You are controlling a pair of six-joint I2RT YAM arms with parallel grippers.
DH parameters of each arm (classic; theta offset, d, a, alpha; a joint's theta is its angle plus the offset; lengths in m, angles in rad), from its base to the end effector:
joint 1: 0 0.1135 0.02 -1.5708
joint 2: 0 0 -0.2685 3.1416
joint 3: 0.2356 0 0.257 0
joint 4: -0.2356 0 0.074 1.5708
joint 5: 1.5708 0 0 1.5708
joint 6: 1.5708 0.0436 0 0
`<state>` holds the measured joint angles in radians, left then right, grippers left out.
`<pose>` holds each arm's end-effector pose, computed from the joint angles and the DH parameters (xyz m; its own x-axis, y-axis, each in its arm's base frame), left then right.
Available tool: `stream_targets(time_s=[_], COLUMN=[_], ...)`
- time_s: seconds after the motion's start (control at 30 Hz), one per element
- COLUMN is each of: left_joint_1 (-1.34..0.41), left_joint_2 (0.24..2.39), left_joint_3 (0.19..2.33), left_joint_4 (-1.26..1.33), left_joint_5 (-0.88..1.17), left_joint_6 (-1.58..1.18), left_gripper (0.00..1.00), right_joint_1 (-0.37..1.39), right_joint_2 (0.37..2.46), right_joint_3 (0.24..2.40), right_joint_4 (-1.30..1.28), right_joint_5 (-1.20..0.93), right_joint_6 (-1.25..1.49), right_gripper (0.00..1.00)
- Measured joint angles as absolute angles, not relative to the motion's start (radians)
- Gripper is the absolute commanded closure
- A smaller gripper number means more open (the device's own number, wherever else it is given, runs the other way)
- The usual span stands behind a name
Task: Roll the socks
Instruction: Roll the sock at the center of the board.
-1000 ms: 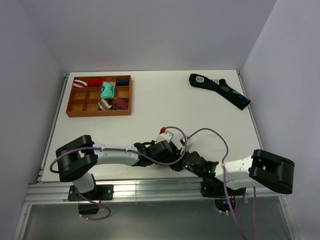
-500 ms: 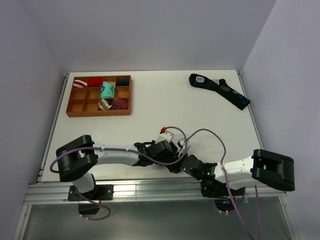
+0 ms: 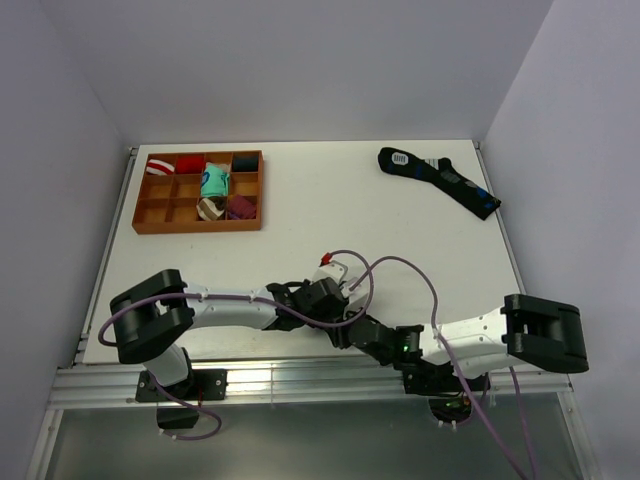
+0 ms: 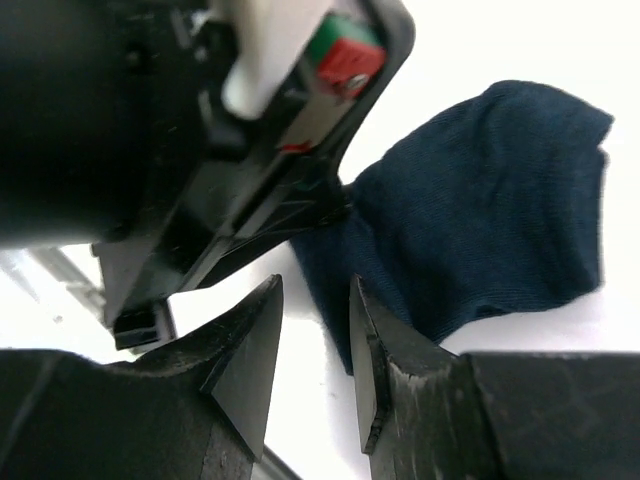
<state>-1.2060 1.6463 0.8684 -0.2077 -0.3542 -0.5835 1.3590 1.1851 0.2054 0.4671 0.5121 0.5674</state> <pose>0.1297 -0.2971 0.1528 -0.6933 0.3669 -0.6203 0.5104 0.8577 -0.0630 0.0641 0.1966 0.1333 -0.4967 -0.0815 -0.8641 -0.5876 0.7643 0.2657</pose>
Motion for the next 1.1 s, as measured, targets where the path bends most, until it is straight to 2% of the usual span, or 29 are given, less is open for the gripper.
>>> stream_targets(time_s=[0.33,0.67,1.1], left_joint_1=[-1.186,-1.182,-1.161], left_joint_2=[1.623,1.614,1.599], left_joint_3=[0.849,0.844,0.832], left_joint_4=[-0.216,-0.224,-0.241], left_joint_5=[-0.311,-0.298,-0.263], left_joint_6=[-0.561,-0.549,-0.53], left_gripper=[0.95,0.95,0.95], right_joint_1=[1.391,1.418,1.425], right_joint_2=[1.263,1.254,1.32], right_joint_3=[0.278,0.282,0.301], right_joint_4=[0.395,0.373,0.44], right_joint_5=[0.66,0.679,0.689], right_joint_6=[0.606,0.62,0.639], right_gripper=[0.59,0.57,0.59])
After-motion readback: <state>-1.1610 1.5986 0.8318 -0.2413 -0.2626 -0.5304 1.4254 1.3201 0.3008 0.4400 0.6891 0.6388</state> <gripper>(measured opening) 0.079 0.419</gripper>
